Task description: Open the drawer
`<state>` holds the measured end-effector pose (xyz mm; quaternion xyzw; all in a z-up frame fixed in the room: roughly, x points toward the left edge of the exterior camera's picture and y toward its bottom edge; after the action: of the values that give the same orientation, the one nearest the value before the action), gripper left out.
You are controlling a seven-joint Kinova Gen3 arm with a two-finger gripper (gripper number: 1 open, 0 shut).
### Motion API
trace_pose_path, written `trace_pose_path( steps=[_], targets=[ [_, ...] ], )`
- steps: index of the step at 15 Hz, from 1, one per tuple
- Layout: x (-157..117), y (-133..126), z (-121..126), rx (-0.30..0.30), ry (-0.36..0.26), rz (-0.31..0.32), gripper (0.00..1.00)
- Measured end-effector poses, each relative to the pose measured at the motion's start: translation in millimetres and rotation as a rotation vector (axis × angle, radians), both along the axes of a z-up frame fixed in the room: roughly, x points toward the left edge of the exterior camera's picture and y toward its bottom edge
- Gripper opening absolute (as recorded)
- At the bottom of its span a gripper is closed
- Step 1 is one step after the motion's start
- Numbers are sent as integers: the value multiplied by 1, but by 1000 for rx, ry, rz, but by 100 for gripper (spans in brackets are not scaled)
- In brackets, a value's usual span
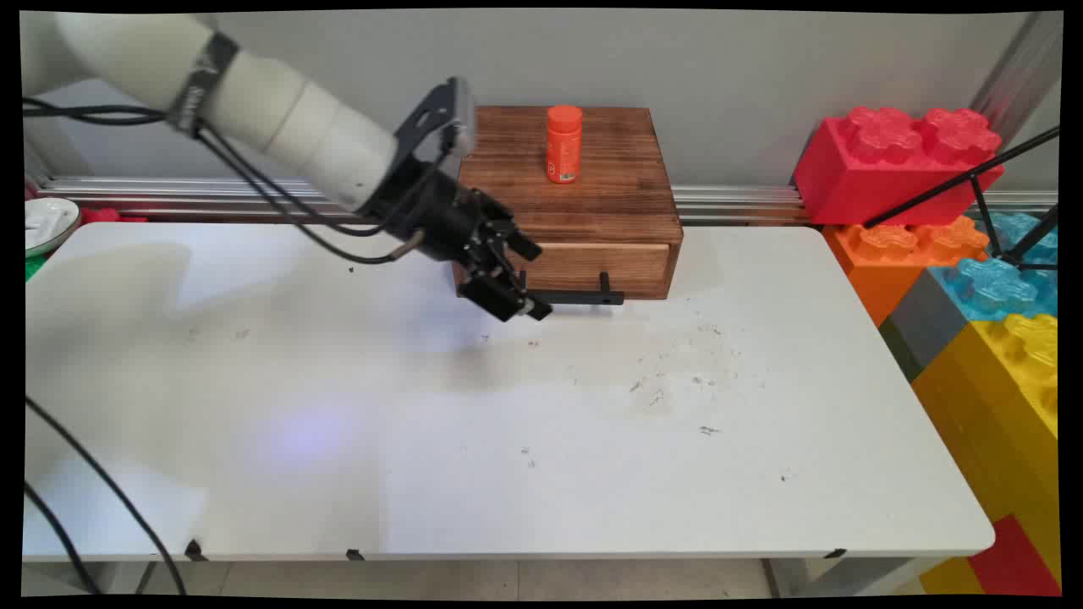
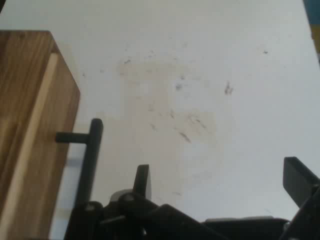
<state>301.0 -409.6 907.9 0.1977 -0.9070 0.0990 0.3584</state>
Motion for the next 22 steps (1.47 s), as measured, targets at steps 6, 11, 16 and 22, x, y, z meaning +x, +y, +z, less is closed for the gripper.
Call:
trace_pose_path(
  steps=[6,11,16,22],
  targets=[
    [-27,-33,-9,-34,-90,-9,100],
    [-38,-54,-27,-47,-153,0,100],
    [-42,-78,-55,-40,-234,25,100],
    [-42,-96,-83,-27,-291,21,100]
  ],
)
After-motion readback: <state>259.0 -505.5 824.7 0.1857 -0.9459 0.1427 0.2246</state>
